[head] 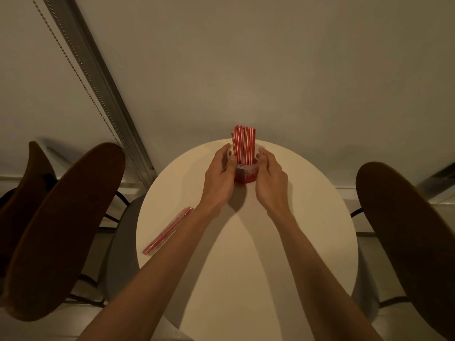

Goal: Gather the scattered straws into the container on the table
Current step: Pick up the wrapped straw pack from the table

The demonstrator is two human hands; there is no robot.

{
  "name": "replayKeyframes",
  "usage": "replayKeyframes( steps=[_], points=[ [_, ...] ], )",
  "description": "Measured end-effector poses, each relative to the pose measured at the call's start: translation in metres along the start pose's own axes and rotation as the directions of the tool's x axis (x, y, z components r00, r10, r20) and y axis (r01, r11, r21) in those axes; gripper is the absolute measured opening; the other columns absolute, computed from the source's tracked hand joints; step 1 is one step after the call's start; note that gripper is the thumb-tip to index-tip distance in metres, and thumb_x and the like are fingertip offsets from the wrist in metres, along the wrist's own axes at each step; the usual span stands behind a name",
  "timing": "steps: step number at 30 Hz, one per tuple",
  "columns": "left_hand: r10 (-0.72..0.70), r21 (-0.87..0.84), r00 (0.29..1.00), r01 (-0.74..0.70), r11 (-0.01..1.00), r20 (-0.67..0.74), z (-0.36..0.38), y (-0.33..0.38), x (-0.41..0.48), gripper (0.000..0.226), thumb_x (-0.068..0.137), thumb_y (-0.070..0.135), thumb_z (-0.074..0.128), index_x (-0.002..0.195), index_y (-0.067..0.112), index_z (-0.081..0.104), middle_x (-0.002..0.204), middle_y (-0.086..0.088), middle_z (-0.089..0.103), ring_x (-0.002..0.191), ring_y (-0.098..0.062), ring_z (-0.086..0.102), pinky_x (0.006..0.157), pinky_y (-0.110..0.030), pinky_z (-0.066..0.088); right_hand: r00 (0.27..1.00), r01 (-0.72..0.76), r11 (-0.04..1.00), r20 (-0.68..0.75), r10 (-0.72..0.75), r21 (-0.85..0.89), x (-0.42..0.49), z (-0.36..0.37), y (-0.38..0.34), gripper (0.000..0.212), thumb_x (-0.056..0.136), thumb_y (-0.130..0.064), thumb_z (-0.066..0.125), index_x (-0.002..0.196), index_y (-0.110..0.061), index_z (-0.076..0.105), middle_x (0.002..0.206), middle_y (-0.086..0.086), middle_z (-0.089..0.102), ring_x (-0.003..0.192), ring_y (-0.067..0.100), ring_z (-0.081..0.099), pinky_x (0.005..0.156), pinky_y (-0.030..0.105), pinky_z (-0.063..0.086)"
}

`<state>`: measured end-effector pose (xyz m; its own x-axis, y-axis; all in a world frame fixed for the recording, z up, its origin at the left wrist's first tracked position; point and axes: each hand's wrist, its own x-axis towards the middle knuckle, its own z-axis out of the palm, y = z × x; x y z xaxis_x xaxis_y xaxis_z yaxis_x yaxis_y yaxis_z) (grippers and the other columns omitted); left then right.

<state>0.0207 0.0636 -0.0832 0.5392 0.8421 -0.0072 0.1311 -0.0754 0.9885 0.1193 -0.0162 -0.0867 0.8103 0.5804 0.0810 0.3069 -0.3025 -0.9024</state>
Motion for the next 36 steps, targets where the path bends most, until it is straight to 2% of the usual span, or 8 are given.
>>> replayKeyframes(
  steps=[3, 7, 11, 16, 19, 21, 25, 36],
  points=[
    [0.031, 0.070, 0.999, -0.030, 0.997, -0.013, -0.015, 0.004, -0.008, 0.051, 0.114, 0.031, 0.053, 0.164, 0.023, 0.043, 0.165, 0.003, 0.050, 0.149, -0.013, 0.049, 0.118, -0.028, 0.041, 0.992, 0.041, 0.999, -0.120, -0.039, 0.007, -0.011, -0.005, -0.004, 0.045, 0.117, -0.032, 0.039, 0.157, -0.018, 0.052, 0.157, 0.000, 0.059, 0.144, 0.018, 0.054, 0.121, 0.035, 0.042],
    [0.185, 0.254, 0.981, -0.164, 0.953, -0.062, -0.065, 0.005, -0.030, 0.039, 0.107, 0.019, 0.067, 0.145, 0.019, 0.064, 0.142, 0.007, 0.069, 0.132, -0.005, 0.063, 0.118, -0.029, 0.048, 0.918, 0.342, 0.940, -0.215, -0.334, -0.002, -0.043, -0.001, -0.024, 0.025, 0.111, -0.021, 0.057, 0.134, -0.014, 0.065, 0.130, -0.001, 0.068, 0.109, 0.004, 0.065, 0.094, 0.016, 0.052],
    [0.208, 0.438, 0.976, -0.159, 0.885, -0.065, -0.109, -0.002, -0.064, 0.030, 0.105, 0.018, 0.069, 0.135, 0.020, 0.070, 0.130, 0.009, 0.073, 0.121, -0.005, 0.068, 0.111, -0.037, 0.056, 0.845, 0.532, 0.846, 0.067, -0.530, -0.019, -0.071, 0.022, -0.035, 0.019, 0.103, -0.010, 0.066, 0.122, -0.013, 0.068, 0.118, -0.003, 0.069, 0.098, 0.007, 0.065, 0.089, 0.015, 0.051],
    [0.179, 0.572, 0.983, -0.126, 0.811, -0.037, -0.132, -0.018, -0.107, 0.035, 0.102, 0.032, 0.074, 0.135, 0.020, 0.068, 0.128, 0.006, 0.071, 0.116, -0.010, 0.063, 0.101, -0.036, 0.056, 0.727, 0.561, 0.820, 0.541, -0.424, -0.111, -0.085, 0.043, -0.027, 0.031, 0.105, -0.023, 0.064, 0.136, -0.028, 0.062, 0.135, -0.009, 0.061, 0.121, 0.013, 0.058, 0.103, 0.035, 0.052],
    [0.165, 0.642, 0.986, -0.105, 0.759, -0.034, -0.139, -0.035, -0.122, 0.040, 0.099, 0.035, 0.078, 0.135, 0.020, 0.067, 0.127, 0.005, 0.068, 0.115, -0.010, 0.056, 0.090, -0.019, 0.046, 0.661, 0.627, 0.762, 0.629, -0.410, -0.162, -0.088, 0.050, -0.023, 0.036, 0.107, -0.026, 0.064, 0.142, -0.029, 0.061, 0.141, -0.008, 0.060, 0.127, 0.015, 0.052, 0.108, 0.035, 0.048],
    [0.169, 0.683, 0.985, -0.093, 0.725, -0.045, -0.140, -0.044, -0.128, 0.038, 0.096, 0.028, 0.080, 0.131, 0.017, 0.070, 0.125, 0.003, 0.067, 0.114, -0.012, 0.051, 0.086, -0.017, 0.042, 0.647, 0.658, 0.727, 0.641, -0.413, -0.196, -0.089, 0.054, -0.022, 0.035, 0.107, -0.028, 0.064, 0.142, -0.029, 0.064, 0.138, -0.008, 0.062, 0.125, 0.016, 0.051, 0.107, 0.036, 0.048],
    [0.180, 0.720, 0.980, -0.067, 0.691, -0.081, -0.138, -0.053, -0.127, 0.021, 0.099, 0.018, 0.078, 0.119, 0.014, 0.076, 0.116, -0.002, 0.071, 0.109, -0.019, 0.052, 0.088, -0.039, 0.053, 0.658, 0.665, 0.713, 0.628, -0.416, -0.224, -0.090, 0.056, -0.019, 0.023, 0.106, -0.034, 0.066, 0.126, -0.027, 0.074, 0.123, -0.006, 0.064, 0.115, 0.019, 0.054, 0.099, 0.040, 0.051],
    [0.311, 0.663, 0.950, -0.256, 0.704, 0.036, -0.085, -0.051, -0.094, 0.016, 0.096, 0.030, 0.081, 0.109, 0.021, 0.083, 0.100, 0.002, 0.072, 0.096, -0.022, 0.055, 0.078, -0.036, 0.048, 0.827, 0.482, 0.816, 0.473, -0.304, -0.320, -0.065, -0.005, 0.015, 0.014, 0.102, -0.026, 0.071, 0.113, -0.022, 0.078, 0.111, -0.003, 0.064, 0.106, 0.020, 0.059, 0.095, 0.037, 0.049]
  ],
)
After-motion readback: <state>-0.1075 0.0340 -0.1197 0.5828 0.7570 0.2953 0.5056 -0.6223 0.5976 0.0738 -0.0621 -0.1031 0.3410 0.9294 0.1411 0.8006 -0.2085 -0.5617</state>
